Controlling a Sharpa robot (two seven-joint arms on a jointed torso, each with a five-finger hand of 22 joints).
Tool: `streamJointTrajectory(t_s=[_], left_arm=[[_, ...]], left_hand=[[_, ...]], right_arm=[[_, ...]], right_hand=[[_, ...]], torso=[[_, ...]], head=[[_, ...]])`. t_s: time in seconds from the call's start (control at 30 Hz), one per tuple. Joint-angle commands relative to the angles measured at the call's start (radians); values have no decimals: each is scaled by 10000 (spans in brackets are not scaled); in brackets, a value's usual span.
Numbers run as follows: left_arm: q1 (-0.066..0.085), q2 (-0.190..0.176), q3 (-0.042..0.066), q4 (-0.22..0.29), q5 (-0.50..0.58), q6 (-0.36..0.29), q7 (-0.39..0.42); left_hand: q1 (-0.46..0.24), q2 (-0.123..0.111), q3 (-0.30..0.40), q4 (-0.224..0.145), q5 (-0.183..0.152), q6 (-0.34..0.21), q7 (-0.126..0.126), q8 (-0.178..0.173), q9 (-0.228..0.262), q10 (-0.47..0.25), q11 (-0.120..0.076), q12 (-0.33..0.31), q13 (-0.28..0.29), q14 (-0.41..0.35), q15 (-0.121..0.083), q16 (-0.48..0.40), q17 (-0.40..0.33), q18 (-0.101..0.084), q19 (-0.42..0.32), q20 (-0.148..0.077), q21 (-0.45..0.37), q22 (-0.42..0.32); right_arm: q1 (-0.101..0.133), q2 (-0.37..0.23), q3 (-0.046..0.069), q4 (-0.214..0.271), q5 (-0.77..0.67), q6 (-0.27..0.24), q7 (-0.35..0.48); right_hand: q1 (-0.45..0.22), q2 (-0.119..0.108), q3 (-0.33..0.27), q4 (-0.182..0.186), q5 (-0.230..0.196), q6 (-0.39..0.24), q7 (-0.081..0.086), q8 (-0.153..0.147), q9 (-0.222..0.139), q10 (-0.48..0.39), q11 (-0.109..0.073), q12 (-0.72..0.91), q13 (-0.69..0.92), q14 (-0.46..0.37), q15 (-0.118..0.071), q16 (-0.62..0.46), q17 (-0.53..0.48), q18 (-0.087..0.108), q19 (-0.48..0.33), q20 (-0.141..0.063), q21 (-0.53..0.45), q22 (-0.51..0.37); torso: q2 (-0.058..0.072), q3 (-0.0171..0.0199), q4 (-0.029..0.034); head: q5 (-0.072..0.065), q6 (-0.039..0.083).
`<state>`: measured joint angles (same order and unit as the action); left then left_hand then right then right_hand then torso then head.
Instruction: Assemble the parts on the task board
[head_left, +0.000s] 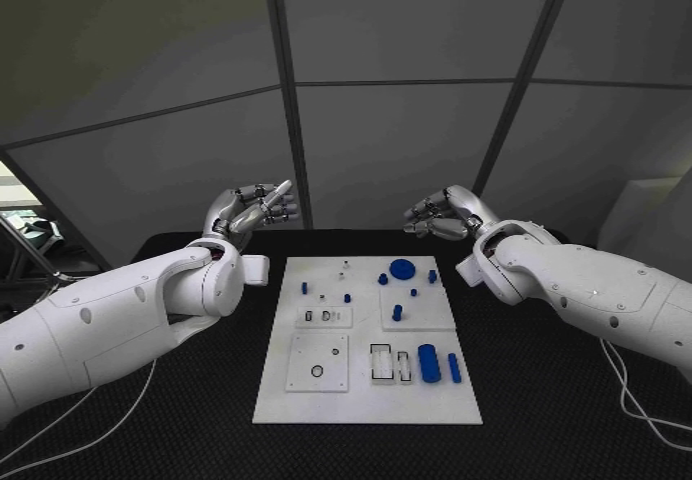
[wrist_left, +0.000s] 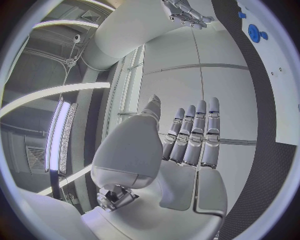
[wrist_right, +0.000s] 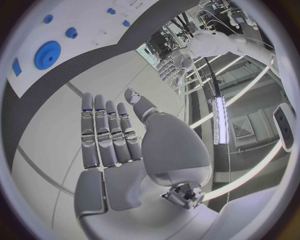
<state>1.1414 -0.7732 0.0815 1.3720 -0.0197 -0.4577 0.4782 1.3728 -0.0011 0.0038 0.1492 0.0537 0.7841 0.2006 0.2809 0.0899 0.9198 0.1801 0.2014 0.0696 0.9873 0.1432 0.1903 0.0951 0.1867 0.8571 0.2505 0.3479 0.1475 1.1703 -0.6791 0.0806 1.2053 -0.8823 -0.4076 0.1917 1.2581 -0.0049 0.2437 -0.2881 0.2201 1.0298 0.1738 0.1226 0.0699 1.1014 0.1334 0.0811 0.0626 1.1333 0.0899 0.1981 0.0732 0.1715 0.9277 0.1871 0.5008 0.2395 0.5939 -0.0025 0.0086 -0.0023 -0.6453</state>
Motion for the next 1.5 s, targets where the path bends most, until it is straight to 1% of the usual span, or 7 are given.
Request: streamJointTrajectory(t_s=[0.03,0.17,0.43,0.73,0.83,1.1,1.5], left_arm=[[19,-241,9,481,-260,390,-41],[15,-561,9,1083,-379,489,-86],[-27,-901,8,1928,-452,621,-126],[-79,-1009,8,2358,-463,734,-155],[-82,-1008,9,2407,-463,763,-174],[-84,-998,10,2496,-464,817,-235],[-82,-1021,10,2501,-464,819,-262]], left_hand=[[67,93,-46,-130,-6,165,150,59,-31,244,-54,-40,11,307,-70,35,54,-27,223,-71,106,15],[99,144,-117,-230,-5,294,119,77,-62,438,-101,-77,21,490,-121,-16,90,-32,349,-128,149,-3],[130,145,-160,-305,-2,345,111,75,-82,514,-112,-112,23,496,-121,-92,92,-44,356,-139,137,-29],[117,169,-205,-347,-1,353,120,51,-109,528,-97,-174,16,437,-97,-197,80,-58,308,-131,93,-68],[115,172,-211,-352,-1,353,121,47,-112,528,-95,-183,14,429,-93,-211,78,-60,300,-129,86,-73],[95,183,-243,-370,-2,344,130,28,-130,521,-83,-226,9,404,-79,-266,73,-65,273,-120,61,-96],[92,184,-250,-374,-3,341,132,23,-133,519,-81,-234,8,400,-77,-276,73,-65,268,-119,57,-100]], right_arm=[[165,-6,9,70,-2089,488,-821],[314,-38,11,202,-3338,996,-1312],[444,44,12,333,-5534,1786,-2165],[466,212,12,422,-6557,2265,-2588],[469,256,12,413,-6656,2389,-2660],[472,386,11,374,-6803,2596,-2753],[472,471,10,312,-6995,2730,-2883]], right_hand=[[38,-272,355,-12,77,549,-162,-264,-7,625,-235,-194,12,1621,-478,371,248,109,799,-420,1531,794],[39,-400,517,-9,130,695,-241,-382,-4,802,-386,-193,16,2679,-762,857,628,126,1257,-696,2446,1295],[-159,-675,791,3,70,841,-332,-561,-9,843,-515,-206,13,3718,-999,1928,1507,120,1776,-913,3588,1938],[-428,-799,1115,24,7,722,-309,-593,-19,452,-477,-207,26,3704,-933,5102,3738,-636,3783,-883,7439,7209],[-443,-803,1121,24,-5,657,-283,-584,-17,365,-444,-176,40,3587,-899,6242,4815,-746,3980,-817,7983,7961],[-412,-788,1072,30,-13,585,-245,-590,-19,192,-396,-200,42,3451,-857,7396,5919,-843,4156,-756,8487,8689],[-425,-729,1069,42,-1,558,-240,-590,-19,235,-393,-191,50,3441,-844,8022,6525,-921,4343,-736,8793,9183]], torso=[[377,9,64],[623,-12,122],[1060,-47,331],[1357,-85,444],[1410,-93,467],[1503,-96,511],[1520,-85,547]], head=[[-68,110],[-141,223],[-344,399],[-481,478],[-520,471],[-526,515],[-549,507]])
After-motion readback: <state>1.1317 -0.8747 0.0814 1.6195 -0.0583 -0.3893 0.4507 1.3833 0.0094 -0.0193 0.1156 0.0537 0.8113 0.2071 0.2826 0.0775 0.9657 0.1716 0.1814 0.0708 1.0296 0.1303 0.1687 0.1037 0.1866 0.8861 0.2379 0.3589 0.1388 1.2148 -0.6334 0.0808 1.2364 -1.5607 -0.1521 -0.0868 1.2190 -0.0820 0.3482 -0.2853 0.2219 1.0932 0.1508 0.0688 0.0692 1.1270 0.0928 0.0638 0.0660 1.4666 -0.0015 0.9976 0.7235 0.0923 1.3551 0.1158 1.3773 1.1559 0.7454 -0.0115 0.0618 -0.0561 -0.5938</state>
